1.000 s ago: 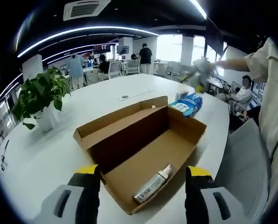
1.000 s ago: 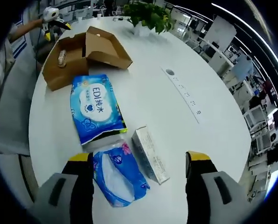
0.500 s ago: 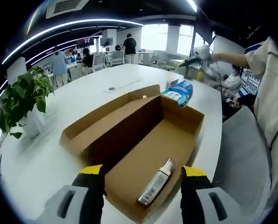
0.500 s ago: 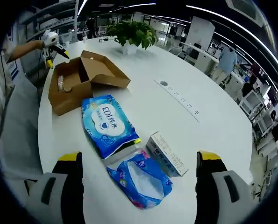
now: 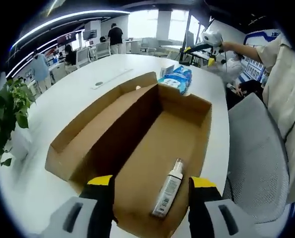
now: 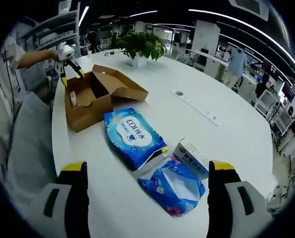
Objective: Operate the shoe box by opening the lid, removing the specified soft item, and placing it in the target area until the item is outside and the box remains undamaged.
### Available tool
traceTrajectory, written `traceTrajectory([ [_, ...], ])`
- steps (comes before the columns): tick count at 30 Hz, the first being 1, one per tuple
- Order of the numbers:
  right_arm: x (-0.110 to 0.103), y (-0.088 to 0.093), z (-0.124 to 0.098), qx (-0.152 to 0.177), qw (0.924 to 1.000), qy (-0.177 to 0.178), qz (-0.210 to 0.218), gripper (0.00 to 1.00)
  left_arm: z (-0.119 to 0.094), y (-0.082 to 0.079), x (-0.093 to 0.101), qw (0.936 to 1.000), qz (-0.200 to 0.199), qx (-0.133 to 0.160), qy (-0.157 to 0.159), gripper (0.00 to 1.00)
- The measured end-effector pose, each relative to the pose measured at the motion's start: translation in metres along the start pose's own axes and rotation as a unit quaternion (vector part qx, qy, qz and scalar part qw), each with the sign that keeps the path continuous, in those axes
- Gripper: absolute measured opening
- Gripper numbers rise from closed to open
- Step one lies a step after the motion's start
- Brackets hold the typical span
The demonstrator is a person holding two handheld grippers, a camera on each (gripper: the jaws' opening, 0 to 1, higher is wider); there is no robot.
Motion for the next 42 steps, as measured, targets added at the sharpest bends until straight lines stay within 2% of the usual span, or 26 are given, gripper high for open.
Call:
traceTrajectory([
  [3,-0.011,0.001,-0.003,0.018,0.9997,-0.006,0.016,0.96,0.005,-0.003,-0.002,0.9996,0.018,-0.017,0.015,0.61],
  [9,-0.027,0.005,-0.006,0.027,0.9993,-0.01,0.023,0.96,0.015,-0.005,-0.007,0.9966,0.052,-0.052,0.037,0.56],
  [15,-0.035,0.006,-0.008,0.043,0.9986,-0.017,0.024,0.96,0.026,-0.008,-0.01,0.9905,0.08,-0.083,0.074,0.54],
  [21,-0.042,0.01,-0.012,0.05,0.998,-0.014,0.034,0.96,0.04,-0.007,-0.01,0.9797,0.112,-0.128,0.105,0.54],
  [27,-0.047,0.015,-0.016,0.059,0.9974,-0.009,0.04,0.96,0.051,-0.011,-0.009,0.9718,0.132,-0.15,0.126,0.51],
  [32,-0.046,0.02,-0.018,0.061,0.9971,-0.004,0.046,0.96,0.059,-0.012,-0.006,0.9594,0.157,-0.174,0.157,0.5],
  [36,-0.046,0.021,-0.018,0.062,0.9967,-0.001,0.052,0.96,0.066,-0.01,-0.004,0.9501,0.177,-0.193,0.169,0.47],
  [39,-0.047,0.023,-0.019,0.064,0.9964,0.003,0.056,0.96,0.07,-0.009,-0.002,0.9477,0.175,-0.198,0.179,0.48],
  [42,-0.049,0.024,-0.019,0.066,0.996,0.006,0.059,0.96,0.073,-0.009,-0.001,0.9469,0.181,-0.2,0.175,0.45],
])
Point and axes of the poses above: the point that each gripper's makers call its tool centre point, and the gripper's own axes: z roughly forward along the fingers, x roughly to its right, y roughly out of its underside, the point moved 10 cm from there along -z, roughly backward along the fingers, and after that the axes turned 2 degrees about x, right-handed, at the moved point
